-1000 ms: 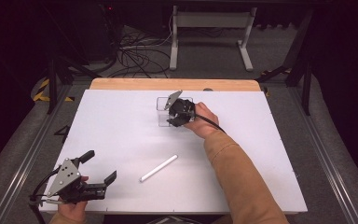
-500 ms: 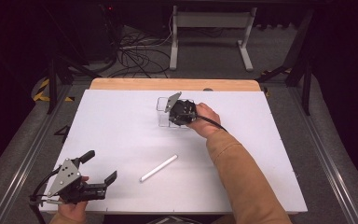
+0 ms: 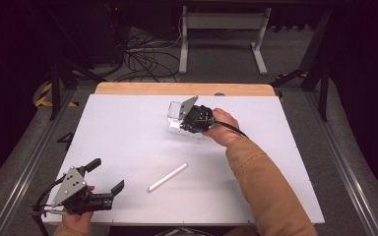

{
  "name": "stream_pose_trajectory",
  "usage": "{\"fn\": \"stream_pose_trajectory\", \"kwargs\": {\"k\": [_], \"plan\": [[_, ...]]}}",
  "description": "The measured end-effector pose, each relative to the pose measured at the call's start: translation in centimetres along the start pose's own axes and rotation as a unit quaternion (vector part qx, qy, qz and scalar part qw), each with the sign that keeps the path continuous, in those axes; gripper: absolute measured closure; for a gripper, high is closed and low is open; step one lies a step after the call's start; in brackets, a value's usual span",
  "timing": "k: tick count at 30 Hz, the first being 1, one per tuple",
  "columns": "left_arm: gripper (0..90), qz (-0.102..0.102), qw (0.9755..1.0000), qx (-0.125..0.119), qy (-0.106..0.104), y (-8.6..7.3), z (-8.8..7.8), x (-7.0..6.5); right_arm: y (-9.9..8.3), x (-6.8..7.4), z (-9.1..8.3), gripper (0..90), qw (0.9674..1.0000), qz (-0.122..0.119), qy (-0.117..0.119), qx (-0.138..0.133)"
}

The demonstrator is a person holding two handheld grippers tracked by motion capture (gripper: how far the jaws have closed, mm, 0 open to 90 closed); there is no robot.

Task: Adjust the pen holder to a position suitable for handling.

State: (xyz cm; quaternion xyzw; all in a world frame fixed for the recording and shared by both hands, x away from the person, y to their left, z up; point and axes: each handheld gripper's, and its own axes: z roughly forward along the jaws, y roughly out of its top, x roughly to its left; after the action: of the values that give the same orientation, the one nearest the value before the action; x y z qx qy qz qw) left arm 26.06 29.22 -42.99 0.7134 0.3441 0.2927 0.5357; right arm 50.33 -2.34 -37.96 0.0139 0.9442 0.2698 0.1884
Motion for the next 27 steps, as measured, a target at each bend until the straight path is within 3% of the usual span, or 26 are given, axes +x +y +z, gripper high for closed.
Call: {"fn": "stream_pose_trajectory", "kwargs": {"k": [8, 13, 18, 22, 27], "plan": [[1.9, -0.001, 1.0, -0.002, 0.0, 0.0, 0.1, -0.1, 0.6, 2.4, -1.6, 82.0, 0.9982, -0.046, 0.037, 0.008], [1.9, 0.001, 1.0, 0.0, -0.001, 0.0, 0.1, -0.1, 0.4, 3.7, -1.7, 82.4, 0.9965, -0.061, 0.056, 0.017], [1.9, 0.001, 1.0, 0.001, -0.002, 0.0, 0.2, -0.2, 0.0, 4.5, -1.2, 82.4, 0.9952, -0.062, 0.07, 0.028], [1.9, 0.0, 1.0, 0.0, -0.001, 0.0, 0.2, -0.2, 0.2, 5.0, -0.8, 83.2, 0.9949, -0.043, 0.082, 0.04], [1.9, 0.0, 1.0, 0.001, -0.002, 0.0, 0.2, -0.3, 0.4, 5.6, -0.5, 84.0, 0.9943, -0.043, 0.089, 0.041]]}}
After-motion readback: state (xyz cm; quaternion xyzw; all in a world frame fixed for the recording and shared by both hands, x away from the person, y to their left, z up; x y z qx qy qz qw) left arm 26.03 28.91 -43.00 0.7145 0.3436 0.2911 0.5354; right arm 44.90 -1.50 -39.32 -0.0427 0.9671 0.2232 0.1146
